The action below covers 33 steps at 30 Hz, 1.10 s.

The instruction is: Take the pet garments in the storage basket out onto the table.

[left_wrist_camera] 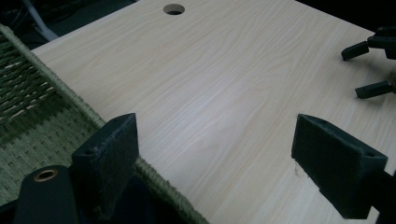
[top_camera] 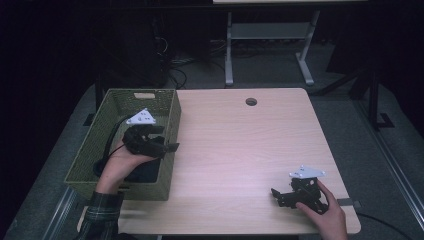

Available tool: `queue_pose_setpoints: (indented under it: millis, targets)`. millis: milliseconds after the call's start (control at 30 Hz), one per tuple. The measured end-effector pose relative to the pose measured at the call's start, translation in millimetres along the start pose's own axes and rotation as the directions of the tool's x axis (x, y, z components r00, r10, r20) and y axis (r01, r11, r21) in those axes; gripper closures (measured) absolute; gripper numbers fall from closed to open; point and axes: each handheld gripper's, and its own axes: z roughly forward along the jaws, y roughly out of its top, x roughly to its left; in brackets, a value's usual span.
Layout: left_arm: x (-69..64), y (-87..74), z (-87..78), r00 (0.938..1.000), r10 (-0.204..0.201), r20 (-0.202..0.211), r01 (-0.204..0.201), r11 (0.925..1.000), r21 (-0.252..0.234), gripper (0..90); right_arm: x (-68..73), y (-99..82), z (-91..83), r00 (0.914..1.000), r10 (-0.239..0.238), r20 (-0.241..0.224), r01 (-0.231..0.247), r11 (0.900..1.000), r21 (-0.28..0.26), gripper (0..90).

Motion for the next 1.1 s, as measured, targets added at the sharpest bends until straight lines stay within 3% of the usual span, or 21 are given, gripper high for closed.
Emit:
queue_pose_setpoints:
  millis: [167, 500, 700, 1100]
  targets:
    - [5.5, -2.9, -6.8, 0.9998, -0.013, -0.014, 0.013, 0.9999, 0.001, 14.5, 0.0, 0.0, 0.1, 1.0, 0.001, 0.0, -0.001, 1.0, -0.001, 0.5]
    - [23.6, -14.2, -25.0, 0.996, -0.037, -0.081, 0.04, 0.9989, 0.027, 14.8, 0.0, -0.1, -0.1, 1.0, -0.001, -0.001, 0.001, 1.0, 0.0, 0.5]
    - [33.6, -21.7, -33.7, 0.9903, -0.05, -0.13, 0.055, 0.9977, 0.04, 14.9, 0.1, -0.1, -0.1, 1.0, -0.001, -0.001, 0.001, 1.0, 0.0, 0.4]
    - [43.2, -34.9, -37.3, 0.9845, -0.079, -0.157, 0.091, 0.9936, 0.068, 15.0, 0.1, -0.1, -0.1, 1.0, -0.001, -0.001, 0.001, 1.0, 0.0, 0.5]
